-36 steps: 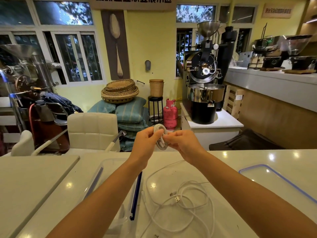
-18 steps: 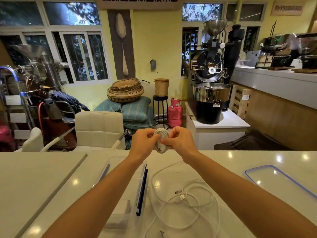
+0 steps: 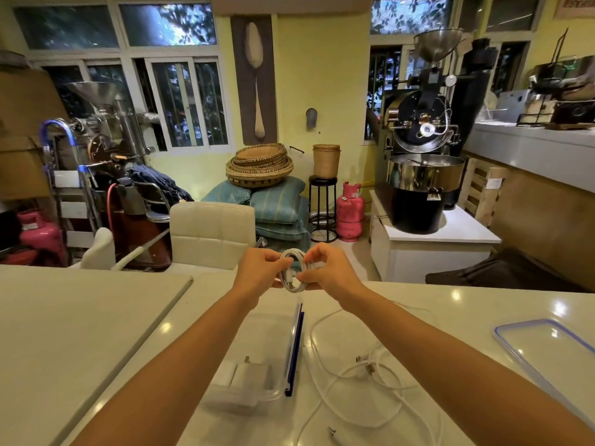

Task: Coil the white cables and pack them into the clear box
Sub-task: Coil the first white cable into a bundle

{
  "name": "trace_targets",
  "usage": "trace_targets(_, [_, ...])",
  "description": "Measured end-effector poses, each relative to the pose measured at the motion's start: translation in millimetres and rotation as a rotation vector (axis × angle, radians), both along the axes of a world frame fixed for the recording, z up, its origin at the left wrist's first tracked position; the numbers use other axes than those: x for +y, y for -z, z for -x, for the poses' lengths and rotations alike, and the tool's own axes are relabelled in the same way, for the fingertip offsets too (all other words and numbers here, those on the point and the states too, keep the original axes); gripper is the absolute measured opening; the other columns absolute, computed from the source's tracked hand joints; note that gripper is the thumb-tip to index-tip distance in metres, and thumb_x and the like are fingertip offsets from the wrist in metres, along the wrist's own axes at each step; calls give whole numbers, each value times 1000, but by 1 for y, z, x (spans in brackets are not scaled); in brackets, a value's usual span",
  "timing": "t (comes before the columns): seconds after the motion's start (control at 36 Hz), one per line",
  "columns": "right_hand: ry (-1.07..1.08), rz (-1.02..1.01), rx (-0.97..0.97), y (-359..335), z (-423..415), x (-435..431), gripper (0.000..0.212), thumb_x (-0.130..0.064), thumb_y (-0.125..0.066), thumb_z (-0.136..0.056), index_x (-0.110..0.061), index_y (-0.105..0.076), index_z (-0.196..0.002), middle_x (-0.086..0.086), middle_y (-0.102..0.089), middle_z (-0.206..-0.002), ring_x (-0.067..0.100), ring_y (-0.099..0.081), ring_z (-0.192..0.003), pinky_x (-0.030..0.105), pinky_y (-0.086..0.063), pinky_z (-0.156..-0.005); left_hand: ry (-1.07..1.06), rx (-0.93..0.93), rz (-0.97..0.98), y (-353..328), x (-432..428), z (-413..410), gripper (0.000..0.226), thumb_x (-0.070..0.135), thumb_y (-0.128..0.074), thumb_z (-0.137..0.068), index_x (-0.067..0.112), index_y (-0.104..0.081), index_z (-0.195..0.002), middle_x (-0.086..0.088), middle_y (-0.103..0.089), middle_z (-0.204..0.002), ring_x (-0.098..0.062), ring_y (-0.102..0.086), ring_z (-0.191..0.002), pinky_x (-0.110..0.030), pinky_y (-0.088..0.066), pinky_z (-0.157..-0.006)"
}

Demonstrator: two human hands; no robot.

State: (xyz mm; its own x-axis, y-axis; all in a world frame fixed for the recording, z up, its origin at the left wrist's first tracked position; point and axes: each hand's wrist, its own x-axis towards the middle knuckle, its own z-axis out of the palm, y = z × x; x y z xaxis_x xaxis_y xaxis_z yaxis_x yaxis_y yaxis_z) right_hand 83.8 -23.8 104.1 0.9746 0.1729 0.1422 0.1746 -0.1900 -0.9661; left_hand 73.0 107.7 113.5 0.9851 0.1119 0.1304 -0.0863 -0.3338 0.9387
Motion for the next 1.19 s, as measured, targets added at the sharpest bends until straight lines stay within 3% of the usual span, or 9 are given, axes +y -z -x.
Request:
trace_targets(0.11, [-14,12,47,7,-3,21,34,8,-72,-70,-15,-48,-71,2,-53,-76,21,-59,-71,38,-59,-64,-92,5,-45,9,16,1,10,8,-63,-83,-1,-68,-82,-18,-67,-78,-29,-66,-73,-36,-58,-65])
trace_targets(0.22, [-9,35,85,17,-2,41,35,7,-72,-70,-15,-46,-68,2,-51,-74,28,-61,-80,45,-58,-71,-170,1,-105,19,32,1,7,3,-66,-79,4,-66,-72,-20,-66,-78,-33,-64,-73,-43,-58,-69])
trace_targets(0.39, [11,26,181,42,0,70,38,8,-72,-70,-16,-43,-63,2,-51,-72,27,-59,-78,38,-57,-63,-245,66,-382,39,59,-5,15,19,-73,-76,4,-72,-78,-13,-70,-76,-22,-61,-69,-33,-50,-69])
trace_targets(0.56, [54,60,286,67,-3,95,36,7,-68,-74,-16,-43,-63,3,-50,-69,24,-57,-77,38,-58,-71,-258,137,-587,60,73,-8,19,24,-70,-78,7,-70,-86,-12,-72,-90,-18,-59,-72,-27,-43,-66])
trace_targets(0.67, [102,88,344,78,-9,104,33,7,-62,-79,-16,-43,-63,8,-53,-79,24,-56,-81,38,-57,-75,-243,131,-755,69,73,-11,22,29,-64,-83,10,-68,-93,-11,-72,-95,-24,-65,-87,-32,-49,-75])
trace_targets(0.83, [127,146,460,86,-22,109,29,7,-56,-83,-13,-47,-64,13,-54,-91,25,-57,-82,37,-57,-82,-188,125,-1081,75,72,-19,29,35,-53,-90,13,-65,-105,-12,-65,-106,-25,-56,-101,-32,-44,-81])
trace_targets(0.92, [94,247,507,84,-24,112,7,3,-59,-83,-4,-60,-84,16,-58,-98,26,-59,-93,39,-53,-91,-140,115,-1273,76,72,-20,29,32,-48,-93,14,-63,-109,-13,-61,-111,-27,-52,-106,-32,-41,-85])
trace_targets(1.0, [51,332,532,83,-23,116,31,1,-62,-81,1,-59,-112,18,-62,-110,31,-62,-106,38,-52,-93,-63,110,-1439,79,71,-23,25,24,-48,-93,12,-61,-109,-12,-64,-112,-27,-49,-112,-33,-39,-88])
trace_targets(1.19, [-37,540,407,83,-25,114,33,-7,-62,-84,0,-59,-115,16,-61,-119,28,-59,-111,35,-49,-98,-1,147,-1584,81,68,-29,22,24,-50,-93,12,-60,-108,-10,-64,-112,-26,-47,-113,-33,-38,-89])
